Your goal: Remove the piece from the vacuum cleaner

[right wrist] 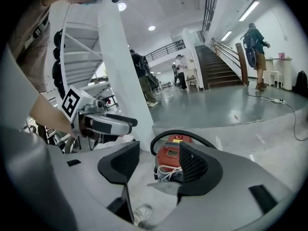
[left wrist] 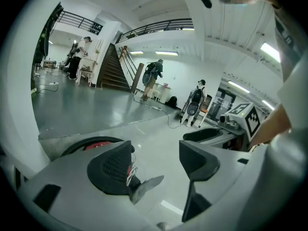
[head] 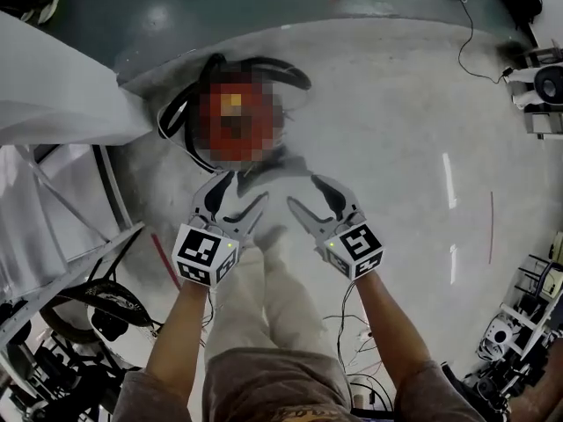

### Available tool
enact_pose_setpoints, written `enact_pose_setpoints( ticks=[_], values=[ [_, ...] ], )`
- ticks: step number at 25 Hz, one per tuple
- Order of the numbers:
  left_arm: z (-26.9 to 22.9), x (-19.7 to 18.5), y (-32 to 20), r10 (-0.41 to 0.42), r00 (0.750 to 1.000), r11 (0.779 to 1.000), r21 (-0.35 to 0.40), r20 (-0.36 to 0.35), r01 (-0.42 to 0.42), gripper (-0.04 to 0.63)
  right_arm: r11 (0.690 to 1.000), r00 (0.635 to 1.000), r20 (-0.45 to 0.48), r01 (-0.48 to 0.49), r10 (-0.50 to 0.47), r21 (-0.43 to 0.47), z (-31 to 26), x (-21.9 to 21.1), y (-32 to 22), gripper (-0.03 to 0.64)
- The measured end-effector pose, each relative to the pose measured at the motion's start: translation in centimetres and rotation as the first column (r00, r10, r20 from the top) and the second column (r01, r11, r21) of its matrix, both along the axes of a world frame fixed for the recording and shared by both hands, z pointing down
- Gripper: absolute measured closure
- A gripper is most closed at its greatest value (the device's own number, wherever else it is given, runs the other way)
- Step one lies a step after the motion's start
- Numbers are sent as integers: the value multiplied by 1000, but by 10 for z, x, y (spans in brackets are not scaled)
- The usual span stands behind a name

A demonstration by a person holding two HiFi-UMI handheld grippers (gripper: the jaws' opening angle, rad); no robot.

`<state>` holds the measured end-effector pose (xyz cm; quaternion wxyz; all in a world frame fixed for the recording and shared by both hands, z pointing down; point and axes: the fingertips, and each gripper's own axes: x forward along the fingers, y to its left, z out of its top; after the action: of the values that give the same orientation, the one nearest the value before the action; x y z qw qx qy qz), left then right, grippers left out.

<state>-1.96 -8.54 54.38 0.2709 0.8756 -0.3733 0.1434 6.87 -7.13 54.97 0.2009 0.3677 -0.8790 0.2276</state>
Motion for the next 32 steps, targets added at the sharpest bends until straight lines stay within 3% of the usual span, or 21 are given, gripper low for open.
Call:
enact_pose_setpoints(
  ticks=[9, 15, 18, 22, 32],
  values=[
    [145, 20, 17, 92, 994, 989, -121, 59, -84, 307, 993, 988, -123, 79, -89, -84, 125, 1, -1, 387],
    [225, 34, 20, 144, 984, 973, -197, 106, -121, 307, 977, 960, -208, 160, -188, -144, 210, 13, -8, 387],
    [254, 39, 17, 163, 980, 966, -223, 117, -134, 307, 953, 924, -255, 243, -285, -182, 244, 12, -8, 387],
    [283, 46, 18, 215, 964, 951, -257, 156, -170, 307, 904, 848, -322, 364, -421, -223, 280, 10, -4, 387],
    [319, 61, 23, 349, 909, 908, -320, 228, -269, 308, 798, 706, -373, 510, -602, -322, 321, 12, -3, 387]
  ],
)
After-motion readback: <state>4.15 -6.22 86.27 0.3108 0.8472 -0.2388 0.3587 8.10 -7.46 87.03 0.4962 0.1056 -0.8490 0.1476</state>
